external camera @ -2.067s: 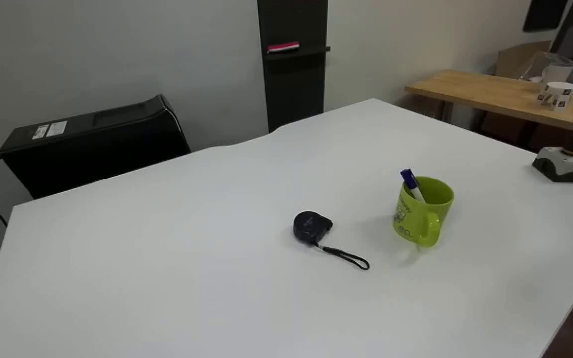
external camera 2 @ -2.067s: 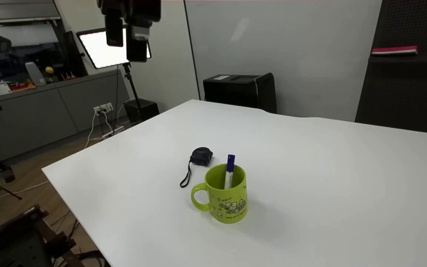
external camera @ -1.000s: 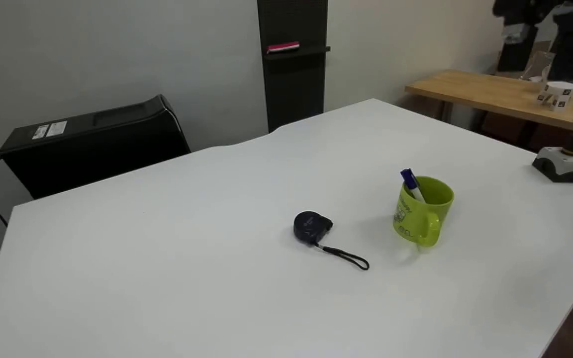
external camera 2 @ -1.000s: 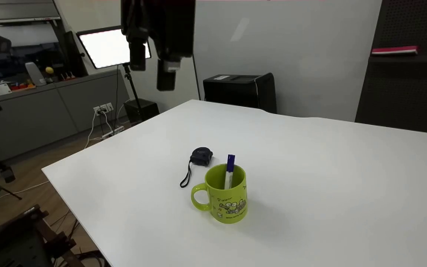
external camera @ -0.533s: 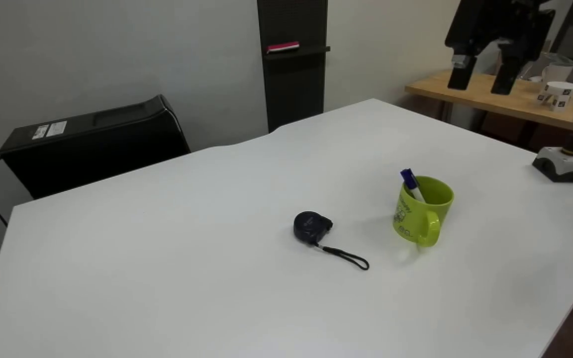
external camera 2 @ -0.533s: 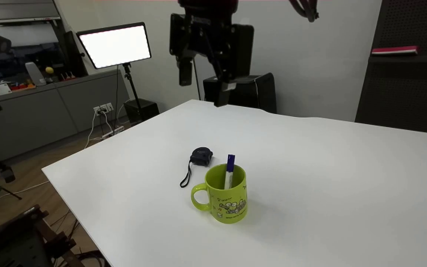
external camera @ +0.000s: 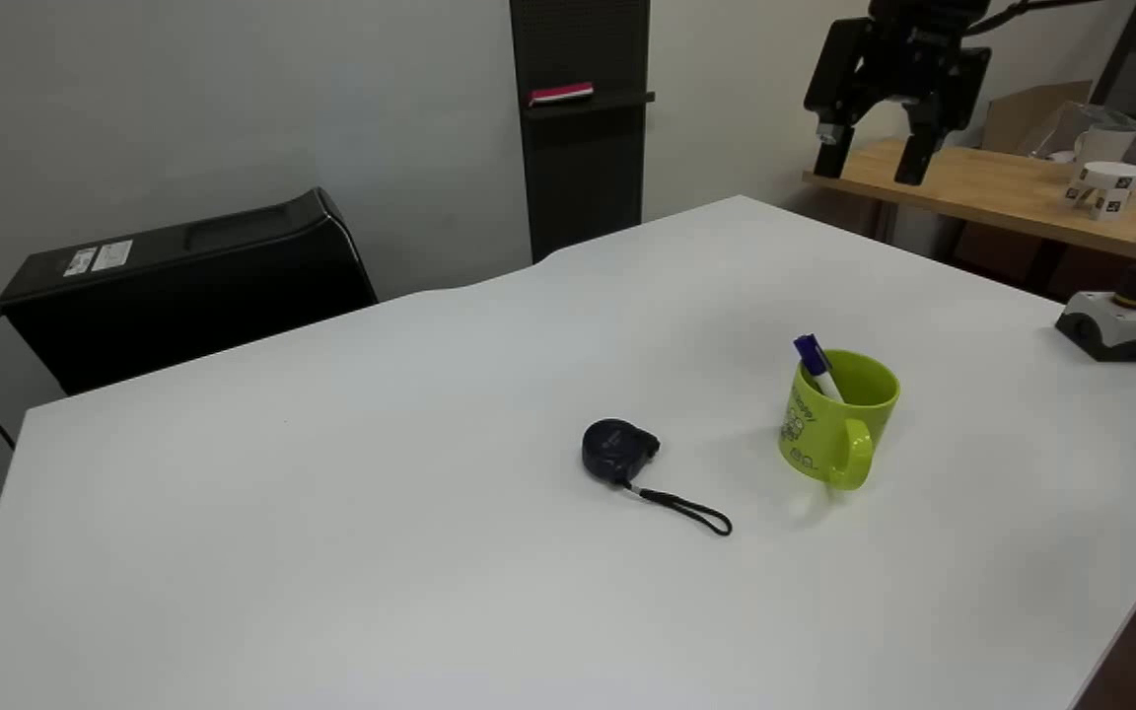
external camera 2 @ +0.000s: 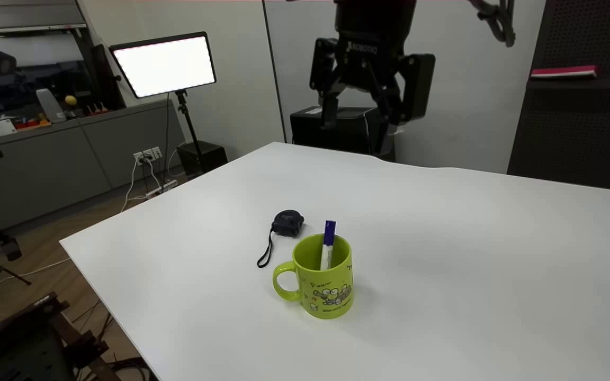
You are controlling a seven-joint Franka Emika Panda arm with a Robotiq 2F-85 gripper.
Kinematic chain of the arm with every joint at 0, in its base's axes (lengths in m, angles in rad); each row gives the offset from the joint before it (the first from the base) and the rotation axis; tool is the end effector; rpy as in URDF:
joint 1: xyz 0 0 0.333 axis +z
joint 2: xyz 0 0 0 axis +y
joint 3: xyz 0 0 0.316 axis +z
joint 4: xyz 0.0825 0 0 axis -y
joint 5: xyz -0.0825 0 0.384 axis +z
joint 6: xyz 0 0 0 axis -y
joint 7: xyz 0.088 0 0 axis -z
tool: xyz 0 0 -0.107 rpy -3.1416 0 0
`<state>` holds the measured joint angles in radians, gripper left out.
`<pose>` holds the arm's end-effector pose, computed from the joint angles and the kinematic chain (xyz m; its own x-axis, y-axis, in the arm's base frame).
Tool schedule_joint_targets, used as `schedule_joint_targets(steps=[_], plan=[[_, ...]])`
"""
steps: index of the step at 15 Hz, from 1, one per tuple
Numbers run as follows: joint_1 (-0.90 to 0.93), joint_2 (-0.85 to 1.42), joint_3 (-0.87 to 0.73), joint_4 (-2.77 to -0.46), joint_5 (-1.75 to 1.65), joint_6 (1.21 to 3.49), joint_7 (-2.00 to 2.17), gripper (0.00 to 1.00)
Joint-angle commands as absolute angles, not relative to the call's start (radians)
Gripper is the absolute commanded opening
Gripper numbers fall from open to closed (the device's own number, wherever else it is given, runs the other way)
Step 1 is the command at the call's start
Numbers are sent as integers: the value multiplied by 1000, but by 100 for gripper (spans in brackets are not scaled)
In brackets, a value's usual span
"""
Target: Take the blue marker out of the yellow mug
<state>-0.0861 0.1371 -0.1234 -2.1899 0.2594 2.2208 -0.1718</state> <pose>0.5278 -0.1035 0.3168 0.9769 -0.1955 -0.0862 -0.2086 -0.9598 -0.1880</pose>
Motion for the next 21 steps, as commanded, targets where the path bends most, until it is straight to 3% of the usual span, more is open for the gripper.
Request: schedule_joint_targets(steps=[1, 21], plan=[[-110, 248, -103, -2081, 276, 2183, -150, 100], [-78, 253, -33, -2174, 259, 2182, -63, 100]])
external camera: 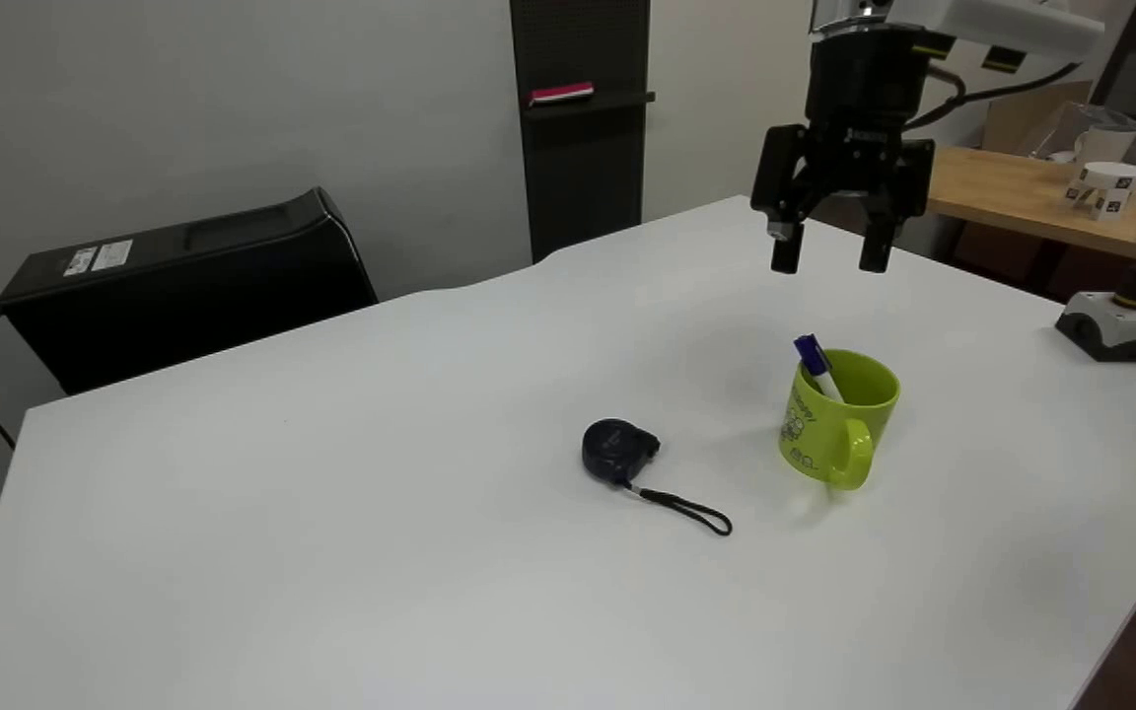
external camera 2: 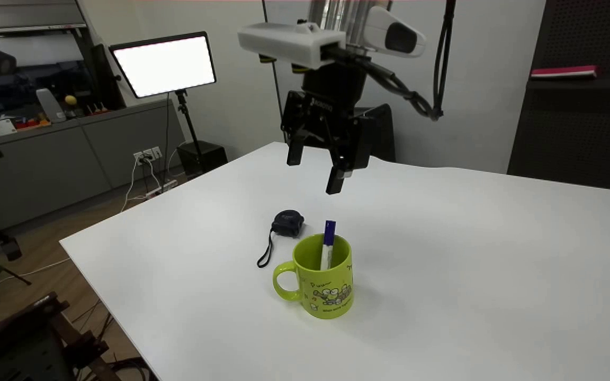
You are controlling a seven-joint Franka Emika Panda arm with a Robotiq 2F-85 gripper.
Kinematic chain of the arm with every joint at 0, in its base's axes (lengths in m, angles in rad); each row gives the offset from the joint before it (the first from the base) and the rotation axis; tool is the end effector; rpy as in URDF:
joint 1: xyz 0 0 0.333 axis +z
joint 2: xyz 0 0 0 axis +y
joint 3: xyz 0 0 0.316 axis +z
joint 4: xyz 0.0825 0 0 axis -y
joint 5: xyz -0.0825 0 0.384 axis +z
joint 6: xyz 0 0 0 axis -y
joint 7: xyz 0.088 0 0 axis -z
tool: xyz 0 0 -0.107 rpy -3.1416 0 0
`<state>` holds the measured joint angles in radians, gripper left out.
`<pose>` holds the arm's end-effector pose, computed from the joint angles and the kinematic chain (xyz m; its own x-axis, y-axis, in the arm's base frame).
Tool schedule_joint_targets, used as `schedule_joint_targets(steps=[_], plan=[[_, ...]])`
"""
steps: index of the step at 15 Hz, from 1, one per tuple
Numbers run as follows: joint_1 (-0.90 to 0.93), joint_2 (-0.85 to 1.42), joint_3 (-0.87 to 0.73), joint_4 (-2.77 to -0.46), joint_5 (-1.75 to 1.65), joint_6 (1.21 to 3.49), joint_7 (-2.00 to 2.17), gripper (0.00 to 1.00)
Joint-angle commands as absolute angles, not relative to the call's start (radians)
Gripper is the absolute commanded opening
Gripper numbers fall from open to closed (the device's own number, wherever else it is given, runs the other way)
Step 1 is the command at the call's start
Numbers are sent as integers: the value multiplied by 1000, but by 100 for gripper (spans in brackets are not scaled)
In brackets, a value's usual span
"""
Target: Take the blue marker out of the yellow mug
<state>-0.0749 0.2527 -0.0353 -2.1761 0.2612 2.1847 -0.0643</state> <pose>0.5307 -0.0492 0.2575 0.9508 -0.1932 -0.2422 -0.2389 -0.9549 -0.1763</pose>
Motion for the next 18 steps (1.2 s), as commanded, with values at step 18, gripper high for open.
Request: schedule_joint_targets(steps=[18], plan=[[-64, 371, -44, -2166, 121, 2274, -22, 100]])
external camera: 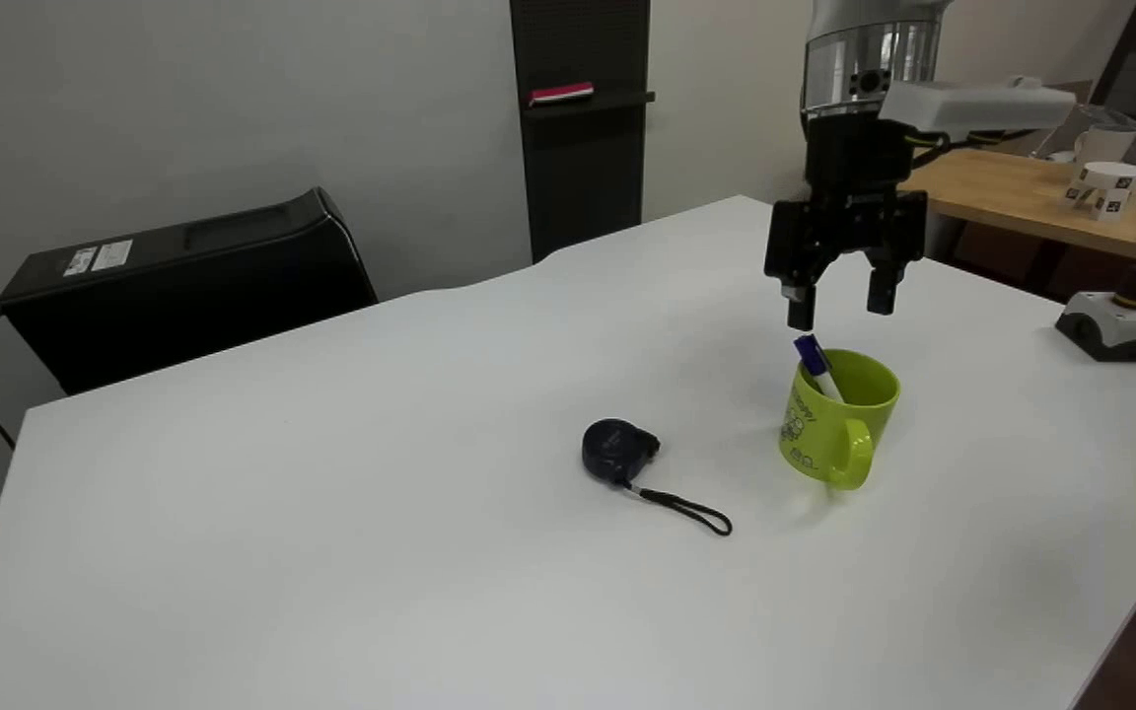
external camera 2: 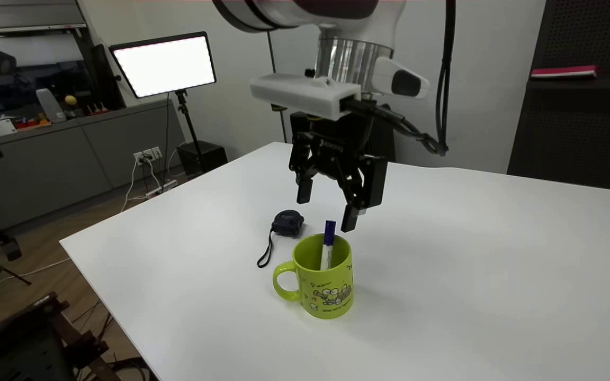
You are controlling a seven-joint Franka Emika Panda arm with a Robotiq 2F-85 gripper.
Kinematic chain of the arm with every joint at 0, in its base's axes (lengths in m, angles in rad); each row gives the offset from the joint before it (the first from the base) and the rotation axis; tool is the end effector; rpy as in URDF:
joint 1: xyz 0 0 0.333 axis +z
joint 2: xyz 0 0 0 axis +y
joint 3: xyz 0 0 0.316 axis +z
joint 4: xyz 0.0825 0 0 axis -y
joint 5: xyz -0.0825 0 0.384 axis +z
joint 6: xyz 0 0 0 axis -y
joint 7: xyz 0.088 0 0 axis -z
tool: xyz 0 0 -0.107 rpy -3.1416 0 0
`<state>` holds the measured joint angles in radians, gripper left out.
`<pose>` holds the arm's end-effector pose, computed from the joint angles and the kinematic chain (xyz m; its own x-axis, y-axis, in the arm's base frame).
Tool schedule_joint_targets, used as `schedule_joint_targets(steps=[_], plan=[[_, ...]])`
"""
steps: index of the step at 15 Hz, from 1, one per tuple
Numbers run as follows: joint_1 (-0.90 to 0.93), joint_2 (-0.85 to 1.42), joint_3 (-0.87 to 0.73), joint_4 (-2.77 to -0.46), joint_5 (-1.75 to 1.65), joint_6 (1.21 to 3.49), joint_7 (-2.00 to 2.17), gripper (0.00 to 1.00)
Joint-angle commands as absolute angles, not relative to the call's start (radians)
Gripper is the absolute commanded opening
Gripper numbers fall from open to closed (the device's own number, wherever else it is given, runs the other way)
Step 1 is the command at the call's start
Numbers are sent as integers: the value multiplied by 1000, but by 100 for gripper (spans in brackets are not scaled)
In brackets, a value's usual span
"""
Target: Take the blue marker out of the yellow mug
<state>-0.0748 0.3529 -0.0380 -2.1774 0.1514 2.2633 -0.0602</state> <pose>0.5285 -0.0563 0.2077 0.9540 -0.1461 -0.2616 -0.1747 -0.9805 -0.0895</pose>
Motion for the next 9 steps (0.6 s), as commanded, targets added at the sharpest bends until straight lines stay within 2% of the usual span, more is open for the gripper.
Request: schedule_joint_targets(steps=[1, 9], plan=[[-63, 377, -44, -2165, 115, 2277, -21, 100], [-61, 414, -46, -2153, 90, 2321, -11, 100]])
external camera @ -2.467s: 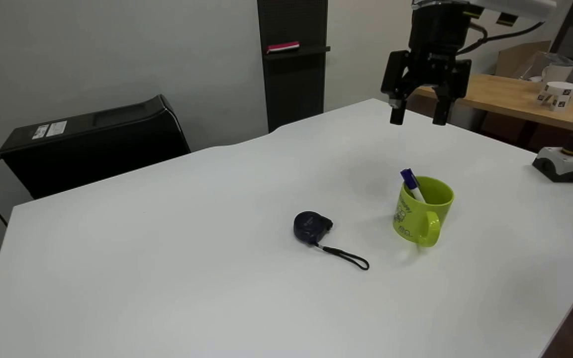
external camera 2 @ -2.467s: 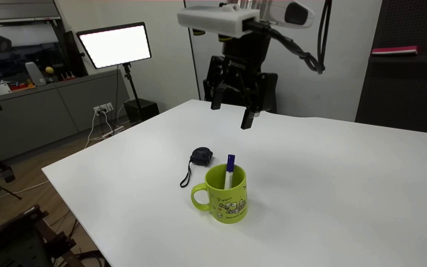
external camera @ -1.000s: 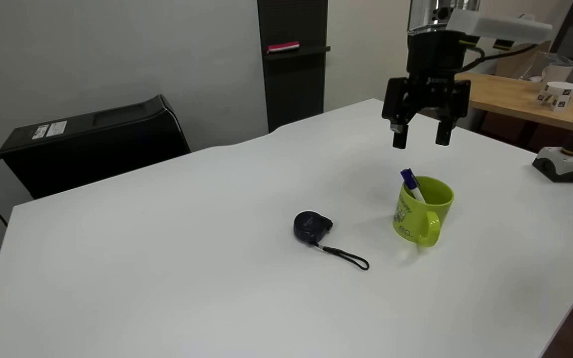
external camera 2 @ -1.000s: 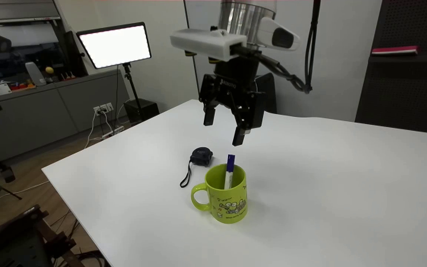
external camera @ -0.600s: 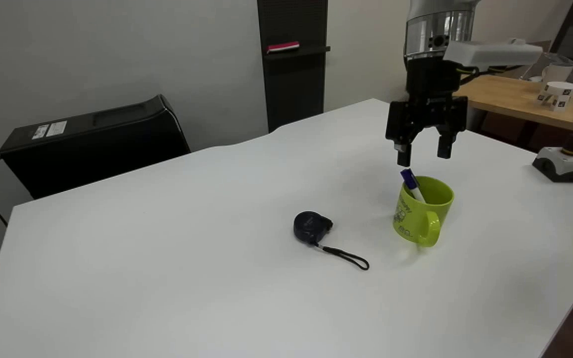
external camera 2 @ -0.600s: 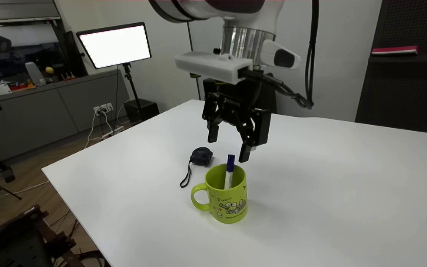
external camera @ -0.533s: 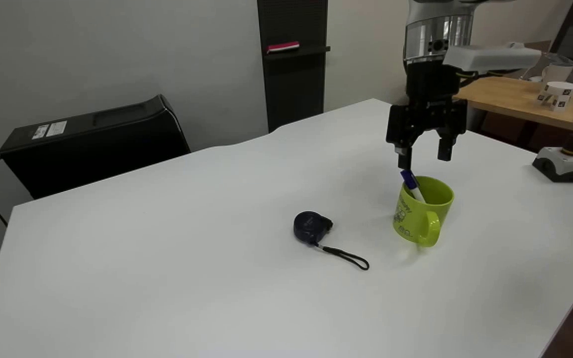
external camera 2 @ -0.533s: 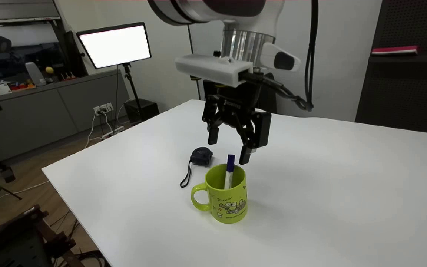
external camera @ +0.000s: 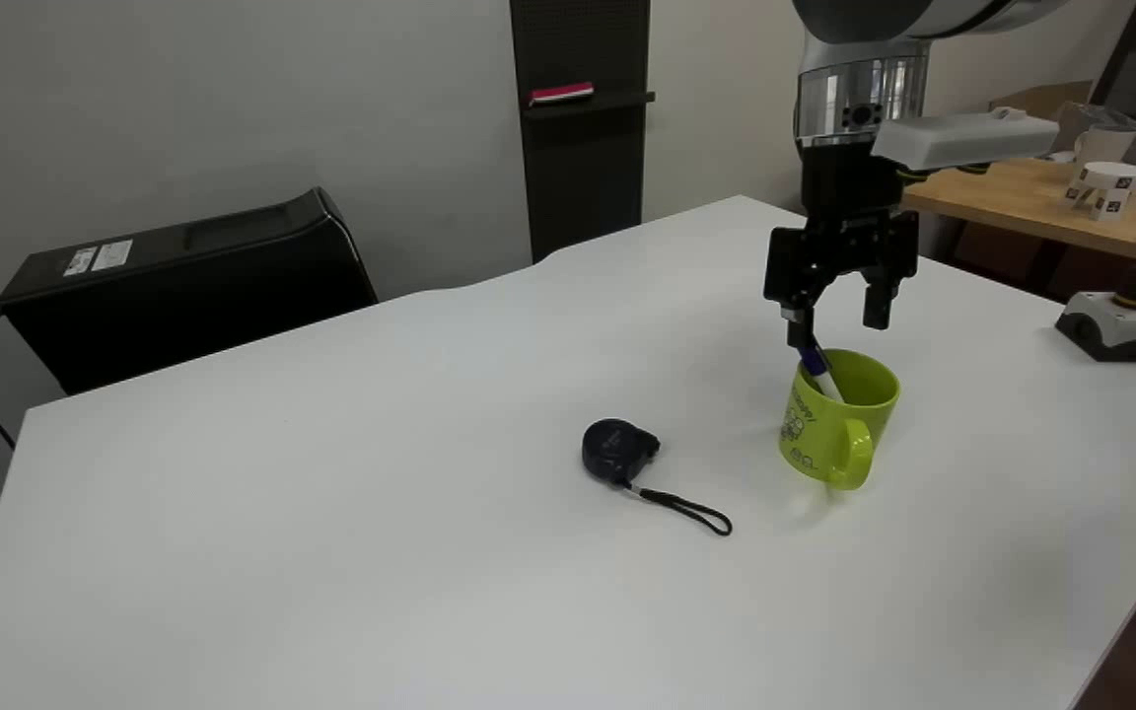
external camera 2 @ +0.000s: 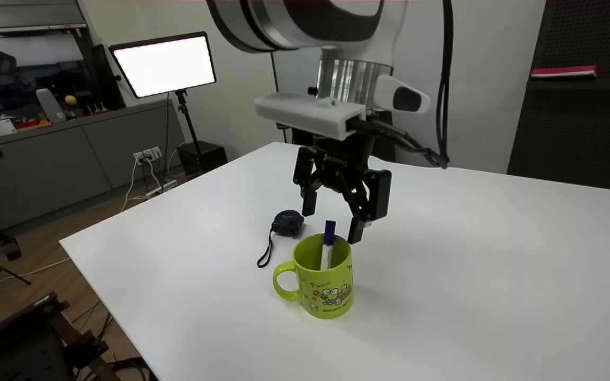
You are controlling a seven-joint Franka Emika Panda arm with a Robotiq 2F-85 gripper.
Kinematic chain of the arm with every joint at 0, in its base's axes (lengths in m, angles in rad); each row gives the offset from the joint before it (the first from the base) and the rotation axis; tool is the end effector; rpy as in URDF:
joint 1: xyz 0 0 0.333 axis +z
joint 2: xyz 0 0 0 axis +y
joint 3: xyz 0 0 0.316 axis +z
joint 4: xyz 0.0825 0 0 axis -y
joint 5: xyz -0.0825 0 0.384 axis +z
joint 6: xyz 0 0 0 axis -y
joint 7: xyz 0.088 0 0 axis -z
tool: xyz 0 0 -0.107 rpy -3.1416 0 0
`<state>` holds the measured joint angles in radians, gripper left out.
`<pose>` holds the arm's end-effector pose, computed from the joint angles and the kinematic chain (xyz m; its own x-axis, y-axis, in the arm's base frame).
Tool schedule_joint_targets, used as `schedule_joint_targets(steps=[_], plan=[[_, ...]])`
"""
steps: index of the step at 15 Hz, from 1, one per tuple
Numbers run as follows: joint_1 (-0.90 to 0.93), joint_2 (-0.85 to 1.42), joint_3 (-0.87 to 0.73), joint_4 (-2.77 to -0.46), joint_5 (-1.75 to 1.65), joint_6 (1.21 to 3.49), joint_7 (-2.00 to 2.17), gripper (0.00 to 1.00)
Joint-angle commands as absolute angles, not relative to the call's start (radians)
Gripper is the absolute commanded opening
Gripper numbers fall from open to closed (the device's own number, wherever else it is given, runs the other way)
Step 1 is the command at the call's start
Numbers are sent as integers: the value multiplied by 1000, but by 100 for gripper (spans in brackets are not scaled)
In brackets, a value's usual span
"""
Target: Take the blue marker out of the yellow mug
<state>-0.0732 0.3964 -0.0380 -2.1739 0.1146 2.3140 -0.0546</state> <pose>0.5302 -0.0575 0.1886 0.9589 -0.1311 -0.2515 -0.1509 -0.9867 -0.0611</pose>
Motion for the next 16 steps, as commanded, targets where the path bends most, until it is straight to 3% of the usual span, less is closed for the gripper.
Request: schedule_joint_targets(steps=[1, 14, 15, 16], plan=[[-60, 417, -47, -2153, 88, 2326, -10, 100], [-50, 442, -60, -2150, 32, 2380, 27, 100], [-49, 444, -61, -2150, 32, 2381, 29, 74], [-49, 446, -61, -2150, 32, 2383, 30, 74]])
